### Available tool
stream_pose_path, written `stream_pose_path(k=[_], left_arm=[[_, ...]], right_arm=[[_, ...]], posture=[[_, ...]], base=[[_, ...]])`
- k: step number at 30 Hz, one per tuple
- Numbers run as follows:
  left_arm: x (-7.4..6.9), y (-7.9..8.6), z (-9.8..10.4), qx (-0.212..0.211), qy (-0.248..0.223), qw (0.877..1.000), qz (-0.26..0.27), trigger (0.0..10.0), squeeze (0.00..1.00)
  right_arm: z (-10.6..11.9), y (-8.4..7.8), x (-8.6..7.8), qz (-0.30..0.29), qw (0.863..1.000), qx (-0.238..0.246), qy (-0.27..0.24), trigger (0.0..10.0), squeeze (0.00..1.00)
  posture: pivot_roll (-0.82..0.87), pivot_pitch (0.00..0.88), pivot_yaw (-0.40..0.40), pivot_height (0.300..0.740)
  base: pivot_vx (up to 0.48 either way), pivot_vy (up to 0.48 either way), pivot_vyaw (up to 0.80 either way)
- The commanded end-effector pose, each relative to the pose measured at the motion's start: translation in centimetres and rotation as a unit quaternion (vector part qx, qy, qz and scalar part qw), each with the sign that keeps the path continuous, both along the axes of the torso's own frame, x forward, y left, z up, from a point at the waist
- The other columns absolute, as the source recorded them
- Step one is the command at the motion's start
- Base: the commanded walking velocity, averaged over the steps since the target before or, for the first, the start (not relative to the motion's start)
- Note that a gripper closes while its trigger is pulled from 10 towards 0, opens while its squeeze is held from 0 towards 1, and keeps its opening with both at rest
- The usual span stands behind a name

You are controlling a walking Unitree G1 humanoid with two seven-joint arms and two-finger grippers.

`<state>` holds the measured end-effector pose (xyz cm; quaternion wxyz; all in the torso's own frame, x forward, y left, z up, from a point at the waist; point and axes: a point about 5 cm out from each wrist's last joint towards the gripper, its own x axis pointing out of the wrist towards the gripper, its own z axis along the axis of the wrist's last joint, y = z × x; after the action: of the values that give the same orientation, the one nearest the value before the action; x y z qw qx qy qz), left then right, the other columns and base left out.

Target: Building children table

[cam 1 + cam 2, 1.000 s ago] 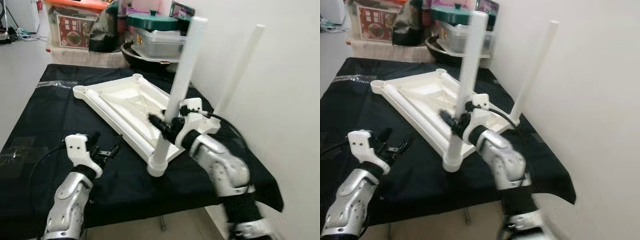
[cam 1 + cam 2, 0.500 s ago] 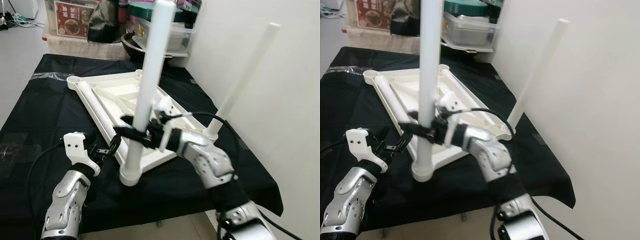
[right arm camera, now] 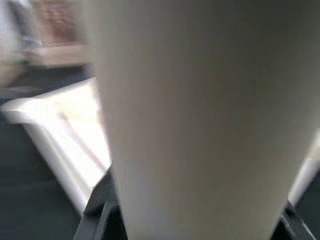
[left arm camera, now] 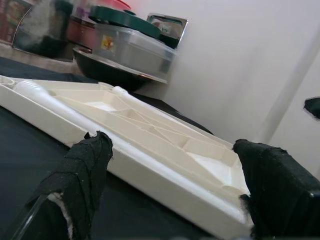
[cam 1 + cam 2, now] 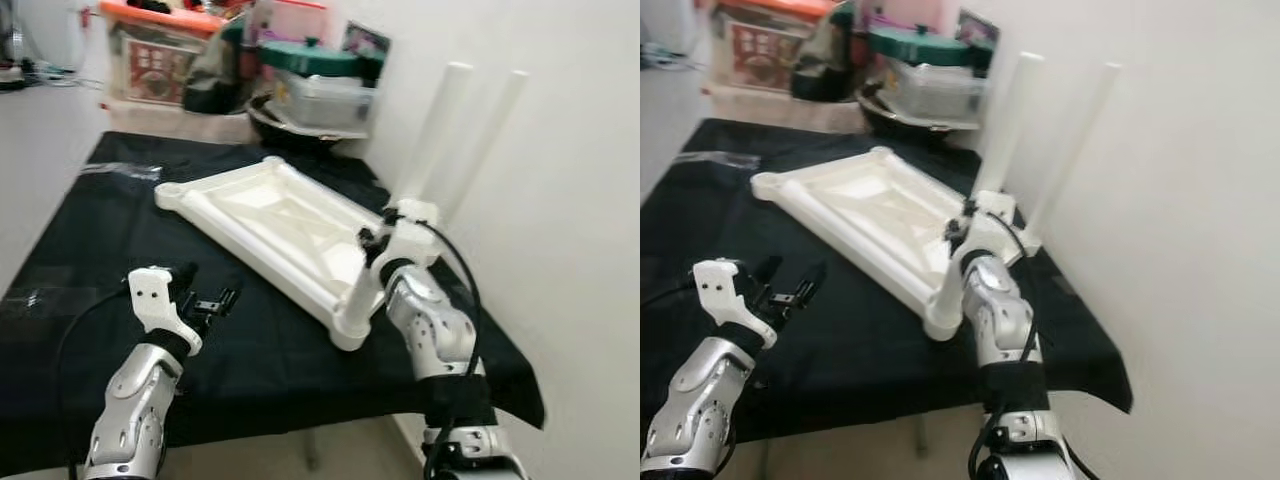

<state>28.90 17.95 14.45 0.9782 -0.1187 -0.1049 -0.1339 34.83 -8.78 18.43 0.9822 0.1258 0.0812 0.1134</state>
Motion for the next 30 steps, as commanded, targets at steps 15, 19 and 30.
stream_pose_path(k=[15, 19, 30], left_arm=[[0.2, -0.4, -0.2, -0.006, 0.006, 1.0, -0.009, 10.0, 0.0], [0.1, -0.4, -0.2, -0.007, 0.005, 1.0, -0.004, 10.0, 0.0], [0.1, -0.4, -0.2, -0.008, 0.005, 1.0, -0.004, 10.0, 0.0]], right_arm=[[4.5, 3.7, -4.7, 0.466, 0.868, 0.023, -0.169, 10.0, 0.0], [2.7, 4.6, -3.1, 0.459, 0.879, 0.006, -0.127, 9.6, 0.0], [-3.4, -3.5, 1.3, -0.149, 0.98, -0.084, 0.101, 0.0, 0.0]], posture=[[0.16, 0.0, -0.216, 0.74], [0.19, 0.0, -0.245, 0.74], [0.19, 0.0, -0.232, 0.74]], base=[[0.0, 0.0, 0.0], [0.0, 0.0, 0.0], [0.0, 0.0, 0.0]])
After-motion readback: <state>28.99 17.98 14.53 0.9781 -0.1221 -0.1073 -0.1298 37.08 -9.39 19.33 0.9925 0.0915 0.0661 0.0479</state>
